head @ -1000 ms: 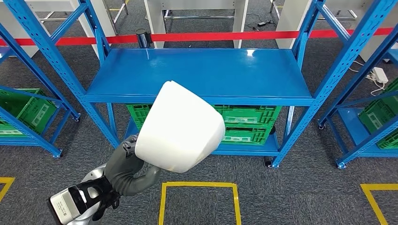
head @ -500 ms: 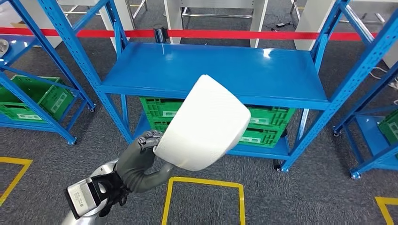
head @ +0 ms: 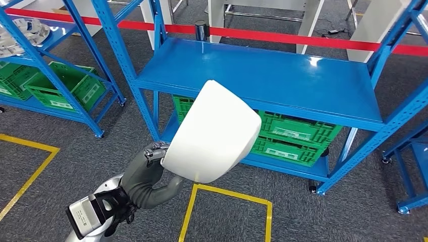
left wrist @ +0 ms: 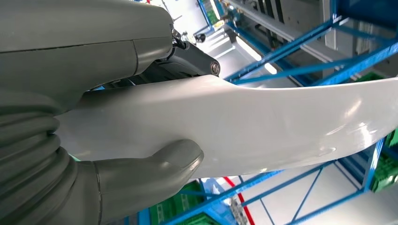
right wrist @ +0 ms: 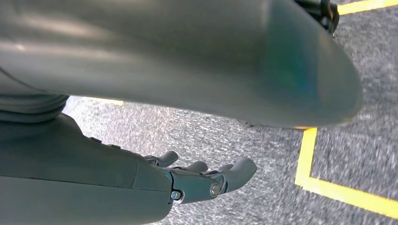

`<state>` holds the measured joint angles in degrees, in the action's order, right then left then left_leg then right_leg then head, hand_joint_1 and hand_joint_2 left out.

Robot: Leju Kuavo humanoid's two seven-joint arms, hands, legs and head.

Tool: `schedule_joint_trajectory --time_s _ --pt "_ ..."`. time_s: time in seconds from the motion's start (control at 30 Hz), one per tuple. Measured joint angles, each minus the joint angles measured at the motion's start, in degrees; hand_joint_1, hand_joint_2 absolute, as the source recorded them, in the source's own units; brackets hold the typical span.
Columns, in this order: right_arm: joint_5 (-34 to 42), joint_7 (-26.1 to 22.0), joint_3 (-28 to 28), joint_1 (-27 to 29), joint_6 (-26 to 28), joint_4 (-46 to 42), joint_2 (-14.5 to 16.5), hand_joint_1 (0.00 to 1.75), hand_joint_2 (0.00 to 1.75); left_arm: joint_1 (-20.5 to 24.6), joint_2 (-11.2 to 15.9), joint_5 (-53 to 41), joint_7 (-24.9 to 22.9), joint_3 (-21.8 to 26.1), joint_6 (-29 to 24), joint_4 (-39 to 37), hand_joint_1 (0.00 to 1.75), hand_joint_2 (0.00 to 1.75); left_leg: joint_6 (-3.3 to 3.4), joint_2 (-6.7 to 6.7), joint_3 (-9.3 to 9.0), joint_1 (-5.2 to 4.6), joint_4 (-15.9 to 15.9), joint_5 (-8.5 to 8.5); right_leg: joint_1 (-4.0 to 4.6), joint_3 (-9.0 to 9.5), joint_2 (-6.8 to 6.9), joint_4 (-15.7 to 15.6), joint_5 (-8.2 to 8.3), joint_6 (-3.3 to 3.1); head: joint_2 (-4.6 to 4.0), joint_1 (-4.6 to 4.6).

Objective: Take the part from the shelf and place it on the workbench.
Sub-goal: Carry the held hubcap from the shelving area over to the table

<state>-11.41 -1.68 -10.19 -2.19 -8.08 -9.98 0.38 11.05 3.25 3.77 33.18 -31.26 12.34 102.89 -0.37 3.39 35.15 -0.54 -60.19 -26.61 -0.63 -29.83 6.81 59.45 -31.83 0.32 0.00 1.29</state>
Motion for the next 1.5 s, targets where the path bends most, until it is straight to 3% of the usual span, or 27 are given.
schedule_joint_trajectory --time_s 0.07,0.13,0.2,0.23,0.3,0.37,0.4,0.47,0.5,0.57,0.63,0.7,0.77,0.8,0.83,0.9,0.97,1.0,1.07,1.1,1.17,1.23,1.3,1.33,1.37,1.43,1.5 --pt "-0.23 0.04 0.00 -0.26 -0.39 -0.03 0.00 0.00 0.00 0.04 0.01 0.25 0.05 -0.06 0.64 0.01 1.75 1.75 0.59 -1.30 0.02 0.14 0.50 0.32 -0.11 0.44 0.29 -0.26 -0.13 0.73 0.00 -0.04" --pt "-0.48 0.20 0.00 -0.33 -0.59 -0.07 0.00 0.00 0.00 0.28 -0.08 0.73 0.07 -0.17 1.37 -0.02 1.75 1.75 1.33 -2.46 -0.11 0.54 1.14 0.76 -0.29 -0.41 -2.45 1.91 -1.77 1.28 0.00 -0.21" --pt "-0.64 0.55 0.00 -0.18 -0.59 -0.07 0.00 0.00 0.00 0.54 -0.19 1.10 0.03 -0.42 2.03 -0.17 1.75 1.75 1.79 -3.70 0.01 0.66 1.33 1.03 -0.37 -3.88 -5.73 8.71 -5.28 1.53 0.00 -0.49" --pt "-0.70 0.75 0.00 -0.04 -0.57 -0.07 0.00 0.00 0.00 0.60 -0.22 1.20 -0.01 -0.59 2.33 -0.31 1.75 1.75 1.90 -4.43 0.12 0.61 1.31 1.08 -0.34 -5.94 -6.31 12.54 -6.73 1.57 0.00 -0.60" --pt "-0.84 0.97 0.00 0.19 -0.45 -0.07 -0.01 0.00 0.00 0.61 -0.21 1.54 -0.06 -0.83 2.93 -0.63 1.75 1.75 1.95 -6.06 0.24 0.51 1.22 1.19 -0.25 -7.85 -6.57 15.35 -6.36 1.51 0.00 -0.67" --pt "-1.05 0.99 0.00 0.26 -0.32 -0.07 -0.02 0.00 0.00 0.70 -0.23 2.03 -0.08 -0.92 3.37 -0.86 1.75 1.75 1.82 -7.68 0.27 0.51 1.05 1.32 -0.22 -5.64 -7.48 9.87 -2.29 1.17 0.00 -0.74" --pt "-1.17 0.99 0.00 0.26 -0.30 -0.07 -0.10 0.00 0.00 0.79 -0.27 2.24 -0.10 -0.93 3.51 -0.93 1.75 1.75 1.65 -8.38 0.36 0.52 0.90 1.39 -0.28 -3.88 -9.12 5.88 -0.54 0.94 0.00 -0.79" --pt "-1.31 1.00 0.00 0.22 -0.30 -0.07 -0.26 0.00 0.00 1.02 -0.34 2.57 -0.20 -0.96 3.67 -1.04 1.75 1.75 1.10 -9.70 0.73 0.50 0.64 1.54 -0.20 -1.66 -11.52 0.65 1.30 0.55 0.00 -0.90" --pt "-1.35 1.01 0.00 0.20 -0.29 -0.07 -0.34 0.00 0.00 1.09 -0.38 2.71 -0.24 -0.98 3.74 -1.08 1.75 1.75 0.71 -10.29 0.93 0.54 0.64 1.68 -0.09 -1.44 -11.94 -0.05 1.31 0.36 0.00 -0.91" --pt "-1.37 1.03 0.00 0.14 0.02 -0.07 -0.40 0.00 0.00 1.11 -0.39 2.90 -0.28 -1.04 3.81 -1.10 1.75 1.75 -0.09 -11.22 1.35 0.63 0.85 2.09 -0.01 -1.41 -10.37 -0.34 1.77 -0.26 0.00 -0.94" --pt "-1.33 1.21 0.00 0.11 0.92 -0.07 -0.53 0.00 0.00 1.15 -0.36 2.93 -0.24 -1.10 3.89 -1.10 1.75 1.75 -0.75 -9.00 2.21 0.48 -0.39 1.25 -0.27 -1.29 -8.73 -0.76 2.23 -0.92 0.00 -0.69" --pt "-1.10 1.71 -0.06 0.19 2.22 -0.07 -0.62 0.00 0.00 1.25 -0.36 2.89 -0.09 -1.20 4.21 -1.16 1.75 1.75 -1.36 -5.33 4.57 0.56 -5.69 -2.07 -0.37 -1.24 -7.04 -0.93 2.34 -1.24 0.00 -0.23" --pt "-0.57 2.51 -0.42 0.42 3.82 -0.07 -0.72 0.00 0.00 1.38 -0.34 2.82 0.23 -1.28 4.94 -1.37 1.75 1.75 -1.96 -4.13 7.51 0.98 -12.48 -5.10 -0.37 -1.29 -5.11 -0.90 2.27 -1.32 0.00 -0.03" --pt "-0.26 2.94 -0.67 0.49 4.53 -0.07 -0.80 0.00 0.00 1.55 -0.33 2.79 0.39 -1.31 5.35 -1.53 1.75 1.75 -2.16 -3.96 7.96 1.16 -13.87 -5.29 -0.39 -1.31 -4.15 -0.88 2.23 -1.28 0.00 -0.01" --pt "0.03 3.35 -0.91 0.49 5.01 -0.07 -0.89 0.00 0.00 1.87 -0.32 2.77 0.50 -1.32 5.66 -1.69 1.75 1.75 -2.31 -3.68 7.24 1.34 -13.03 -4.44 -0.44 -1.30 -3.24 -0.85 2.16 -1.19 0.00 0.01" --pt "0.74 4.62 -1.36 0.38 5.31 -0.07 -1.16 0.00 0.00 2.83 -0.31 2.80 0.62 -1.32 6.05 -1.87 1.75 1.75 -2.33 -1.70 3.13 1.48 -6.08 -1.52 -0.46 -1.09 -1.72 -0.76 1.92 -0.80 0.00 0.06" --pt "1.72 6.72 -2.11 0.28 5.38 -0.07 -1.65 0.00 0.00 3.90 -0.30 2.92 0.77 -1.32 6.38 -1.96 1.75 1.75 -1.47 0.19 -0.09 1.22 -0.45 -0.02 -0.24 -0.80 -0.57 -0.66 1.59 -0.09 0.00 0.04" --pt "2.36 7.99 -2.61 0.22 5.57 -0.07 -1.90 0.00 0.00 4.39 -0.30 3.00 0.85 -1.32 6.61 -2.04 1.75 1.75 -0.86 0.45 -0.53 1.01 0.48 -0.02 -0.13 -0.64 -0.08 -0.69 1.52 0.32 0.00 0.00" --pt "3.67 10.44 -3.79 -0.01 6.30 -0.08 -2.18 0.00 0.00 5.29 -0.31 3.11 0.90 -1.31 7.08 -2.24 1.75 1.75 0.27 -0.89 -0.42 0.76 0.57 0.18 -0.15 -0.30 0.97 -0.95 1.52 1.17 0.00 -0.09" --pt "4.12 11.27 -4.38 -0.09 6.68 -0.11 -2.26 0.00 0.00 5.73 -0.33 3.12 0.85 -1.31 7.25 -2.31 1.75 1.75 0.68 -1.53 -0.44 0.79 0.78 0.35 -0.31 -0.16 0.70 -0.83 1.29 1.55 0.00 -0.14" --pt "4.73 12.20 -5.41 -0.02 7.25 -0.16 -2.41 0.00 0.00 6.68 -0.45 3.15 0.70 -1.28 7.37 -2.46 1.75 1.75 1.41 -2.79 -0.50 1.03 1.24 0.77 -0.58 -1.41 -2.29 2.39 -0.89 2.00 0.00 -0.40" --pt "5.33 12.78 -6.38 0.24 7.74 -0.17 -2.59 0.00 0.00 7.27 -0.61 3.20 0.57 -1.28 7.43 -2.77 1.75 1.75 1.81 -4.05 -0.25 1.04 1.34 0.99 -0.63 -5.14 -5.71 9.92 -4.55 2.07 0.00 -0.71" --pt "5.84 13.25 -7.32 0.63 8.19 -0.16 -2.82 0.00 0.00 7.39 -0.69 3.29 0.54 -1.29 7.48 -3.22 1.75 1.75 1.97 -5.59 -0.07 0.87 1.27 1.07 -0.42 -8.27 -6.50 15.26 -5.81 1.95 0.00 -0.84" --pt "6.06 13.44 -7.74 0.78 8.40 -0.16 -2.92 0.00 0.00 7.46 -0.70 3.39 0.54 -1.29 7.48 -3.48 1.75 1.75 1.97 -6.44 -0.04 0.81 1.20 1.11 -0.32 -8.42 -6.67 14.86 -4.72 1.78 0.00 -0.87" --pt "6.27 13.60 -8.14 0.90 8.59 -0.16 -3.00 0.00 0.00 7.60 -0.70 3.55 0.56 -1.29 7.48 -3.73 1.75 1.75 1.92 -7.29 -0.02 0.78 1.10 1.16 -0.27 -7.39 -7.07 12.16 -2.67 1.56 0.00 -0.91" --pt "6.54 13.96 -8.91 0.95 8.90 -0.16 -3.19 0.00 0.00 8.08 -0.71 3.99 0.82 -1.28 7.48 -4.19 1.75 1.75 1.63 -8.83 0.12 0.67 0.82 1.26 -0.26 -3.95 -9.50 4.22 1.22 1.11 0.00 -1.04" --pt "6.58 14.26 -9.54 0.93 9.15 -0.17 -3.38 0.00 0.00 8.57 -0.71 4.28 1.21 -1.27 7.48 -4.63 1.75 1.75 1.04 -10.12 0.46 0.60 0.70 1.42 -0.19 -2.18 -11.10 0.01 2.46 0.83 0.00 -1.12"
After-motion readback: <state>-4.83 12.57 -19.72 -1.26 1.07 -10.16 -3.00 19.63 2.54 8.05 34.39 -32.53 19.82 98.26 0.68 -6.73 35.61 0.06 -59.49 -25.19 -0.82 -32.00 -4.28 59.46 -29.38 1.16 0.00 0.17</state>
